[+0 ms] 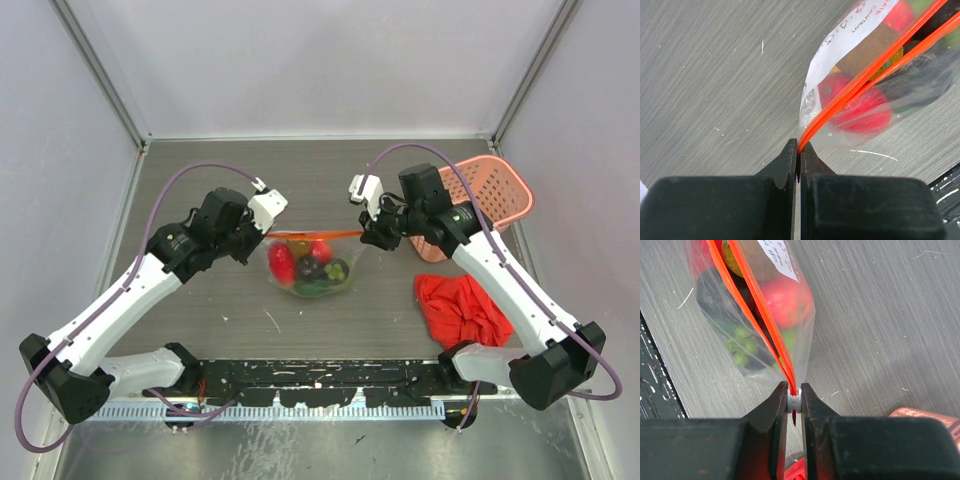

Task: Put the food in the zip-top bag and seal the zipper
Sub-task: Zip the zipper food storage bag at the center of the board.

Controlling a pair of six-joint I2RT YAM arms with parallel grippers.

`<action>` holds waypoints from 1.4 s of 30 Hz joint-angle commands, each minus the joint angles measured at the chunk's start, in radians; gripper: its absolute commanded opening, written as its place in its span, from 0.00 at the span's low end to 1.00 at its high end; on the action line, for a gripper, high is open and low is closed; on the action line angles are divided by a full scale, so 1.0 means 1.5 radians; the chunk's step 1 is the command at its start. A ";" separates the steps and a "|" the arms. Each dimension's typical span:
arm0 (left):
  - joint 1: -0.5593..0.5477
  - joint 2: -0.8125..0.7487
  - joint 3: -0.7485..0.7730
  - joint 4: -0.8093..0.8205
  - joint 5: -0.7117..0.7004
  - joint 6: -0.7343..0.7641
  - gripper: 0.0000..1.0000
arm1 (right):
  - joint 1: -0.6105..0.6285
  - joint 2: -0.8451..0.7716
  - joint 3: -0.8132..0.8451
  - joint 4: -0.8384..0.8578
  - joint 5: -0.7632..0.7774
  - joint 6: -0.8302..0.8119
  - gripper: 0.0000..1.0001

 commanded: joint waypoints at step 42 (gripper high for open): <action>-0.084 0.050 0.024 0.284 0.319 0.097 0.74 | -0.013 0.033 0.027 0.015 -0.068 0.015 0.00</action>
